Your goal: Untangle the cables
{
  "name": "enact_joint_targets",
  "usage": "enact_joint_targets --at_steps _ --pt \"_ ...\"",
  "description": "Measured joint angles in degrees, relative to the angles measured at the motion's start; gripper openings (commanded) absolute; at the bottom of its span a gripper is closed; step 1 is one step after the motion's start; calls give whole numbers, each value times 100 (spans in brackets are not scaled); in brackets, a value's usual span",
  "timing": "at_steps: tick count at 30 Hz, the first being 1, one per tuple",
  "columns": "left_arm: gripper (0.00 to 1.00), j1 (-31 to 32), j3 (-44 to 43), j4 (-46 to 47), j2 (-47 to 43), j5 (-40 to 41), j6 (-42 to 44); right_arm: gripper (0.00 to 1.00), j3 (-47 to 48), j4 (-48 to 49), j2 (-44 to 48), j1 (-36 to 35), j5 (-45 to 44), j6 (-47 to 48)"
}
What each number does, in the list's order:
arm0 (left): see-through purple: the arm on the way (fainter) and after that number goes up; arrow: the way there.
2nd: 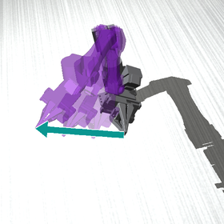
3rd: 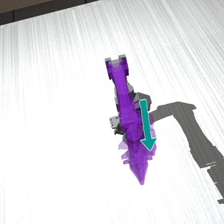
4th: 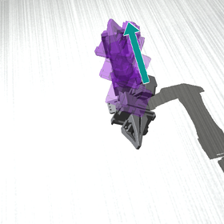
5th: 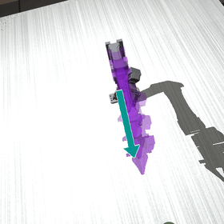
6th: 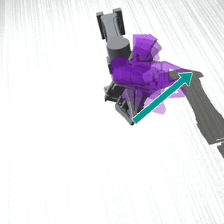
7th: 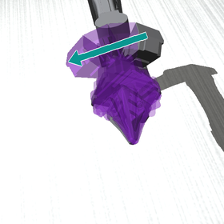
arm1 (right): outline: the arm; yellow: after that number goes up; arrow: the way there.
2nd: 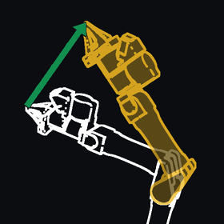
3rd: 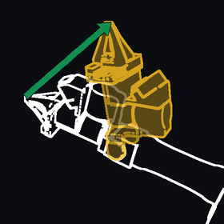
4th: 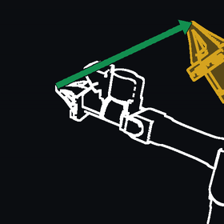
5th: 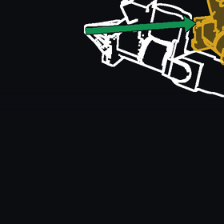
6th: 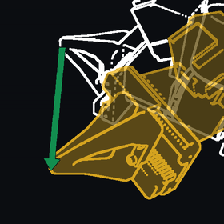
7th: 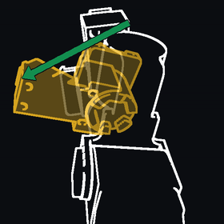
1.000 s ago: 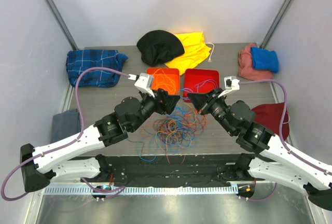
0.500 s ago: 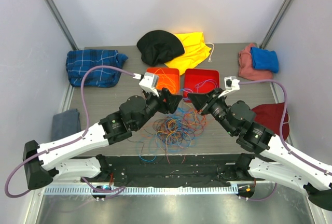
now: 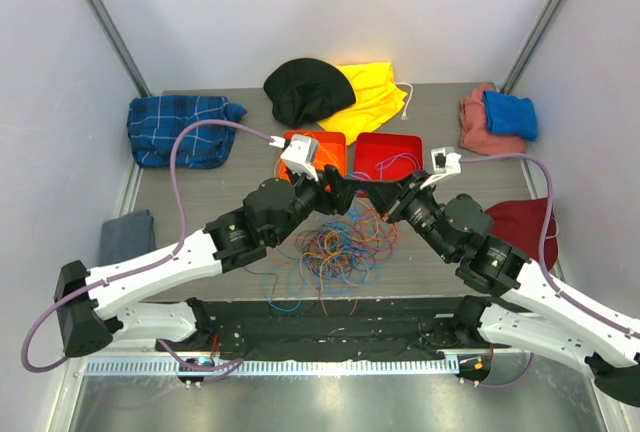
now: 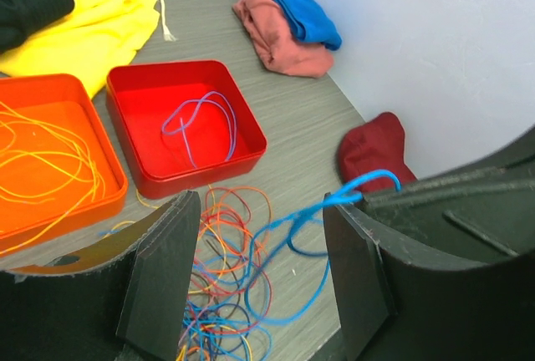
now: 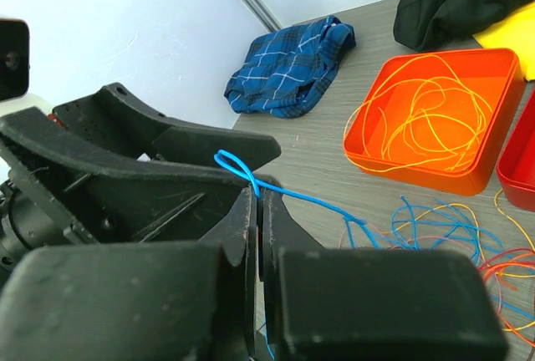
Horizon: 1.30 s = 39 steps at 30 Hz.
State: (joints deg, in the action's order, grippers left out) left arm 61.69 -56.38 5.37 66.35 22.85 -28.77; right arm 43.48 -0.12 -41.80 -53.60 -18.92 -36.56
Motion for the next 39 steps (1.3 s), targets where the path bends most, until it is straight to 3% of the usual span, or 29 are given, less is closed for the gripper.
enact_joint_targets --at_steps 26,39 --pt "69 11 -157 -396 22 1759 385 1 -42 -236 450 0 -66 50" --pt "75 -72 177 -1193 -1132 2715 343 1 125 -570 765 0 -391 330"
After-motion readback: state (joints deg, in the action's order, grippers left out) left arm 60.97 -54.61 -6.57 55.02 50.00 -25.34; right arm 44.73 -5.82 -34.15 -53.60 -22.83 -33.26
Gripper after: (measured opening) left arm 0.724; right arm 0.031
